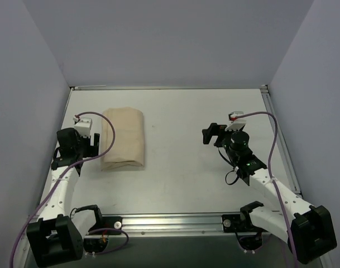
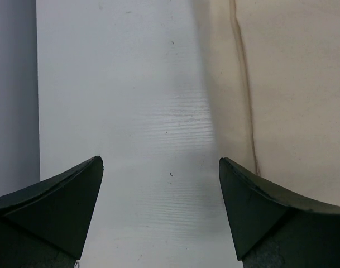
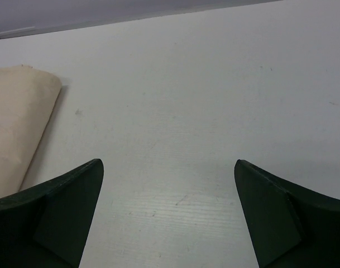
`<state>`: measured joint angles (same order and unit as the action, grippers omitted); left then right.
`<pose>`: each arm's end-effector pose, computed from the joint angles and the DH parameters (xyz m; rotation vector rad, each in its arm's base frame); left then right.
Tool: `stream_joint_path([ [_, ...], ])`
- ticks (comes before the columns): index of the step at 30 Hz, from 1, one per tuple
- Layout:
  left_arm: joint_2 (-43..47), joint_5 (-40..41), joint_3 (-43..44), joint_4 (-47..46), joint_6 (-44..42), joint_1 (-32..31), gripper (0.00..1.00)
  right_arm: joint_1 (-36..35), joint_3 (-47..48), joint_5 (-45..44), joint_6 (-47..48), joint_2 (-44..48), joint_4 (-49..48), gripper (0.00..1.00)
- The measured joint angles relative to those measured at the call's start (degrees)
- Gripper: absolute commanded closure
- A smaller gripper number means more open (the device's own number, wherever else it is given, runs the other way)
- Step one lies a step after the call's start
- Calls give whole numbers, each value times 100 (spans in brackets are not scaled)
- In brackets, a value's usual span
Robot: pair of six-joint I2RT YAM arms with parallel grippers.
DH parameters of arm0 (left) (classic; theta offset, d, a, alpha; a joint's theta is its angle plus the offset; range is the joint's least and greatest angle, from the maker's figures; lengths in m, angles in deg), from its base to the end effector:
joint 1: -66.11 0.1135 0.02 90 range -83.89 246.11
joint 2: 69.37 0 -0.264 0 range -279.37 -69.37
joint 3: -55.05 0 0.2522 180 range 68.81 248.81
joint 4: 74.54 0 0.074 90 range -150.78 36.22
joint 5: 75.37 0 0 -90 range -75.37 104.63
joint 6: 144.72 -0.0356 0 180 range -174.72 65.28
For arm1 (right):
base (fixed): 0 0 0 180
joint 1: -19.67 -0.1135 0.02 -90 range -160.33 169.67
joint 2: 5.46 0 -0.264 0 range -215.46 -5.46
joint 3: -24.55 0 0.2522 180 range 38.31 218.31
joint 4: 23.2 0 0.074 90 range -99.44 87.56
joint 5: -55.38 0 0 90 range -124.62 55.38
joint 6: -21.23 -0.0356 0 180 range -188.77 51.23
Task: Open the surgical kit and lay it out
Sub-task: Open the surgical kit at the center of the board.
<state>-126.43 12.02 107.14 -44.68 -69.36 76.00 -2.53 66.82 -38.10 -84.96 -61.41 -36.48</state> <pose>0.2147 0.0358 0.2506 0.1165 2.1814 0.1938 0.2108 0.0837 0.2718 -0.0356 1.5975 0.4756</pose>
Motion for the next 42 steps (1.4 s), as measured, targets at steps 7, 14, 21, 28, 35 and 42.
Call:
stream_joint_path([
  [7,-866,-201,938,686,-234,0,0,-4,337,1344,-787,-837,-837,2],
  [14,-2192,-1377,2728,1908,-275,35,18,-780,1117,1462,-1045,-1915,-1069,9],
  [21,-3296,-2033,3154,2402,-190,-48,9,-1504,1987,1082,-1102,-3228,-903,18],
  [28,-4850,-2002,3882,2208,151,-59,28,-1598,2361,1102,-1233,-4183,-682,20],
  [35,-5141,-2179,3917,2076,232,-313,68,-1648,2376,1019,-1211,-4170,-584,20],
  [42,-5193,-2566,3912,1993,485,-1043,77,-1541,2205,837,-1110,-3733,-330,20],
])
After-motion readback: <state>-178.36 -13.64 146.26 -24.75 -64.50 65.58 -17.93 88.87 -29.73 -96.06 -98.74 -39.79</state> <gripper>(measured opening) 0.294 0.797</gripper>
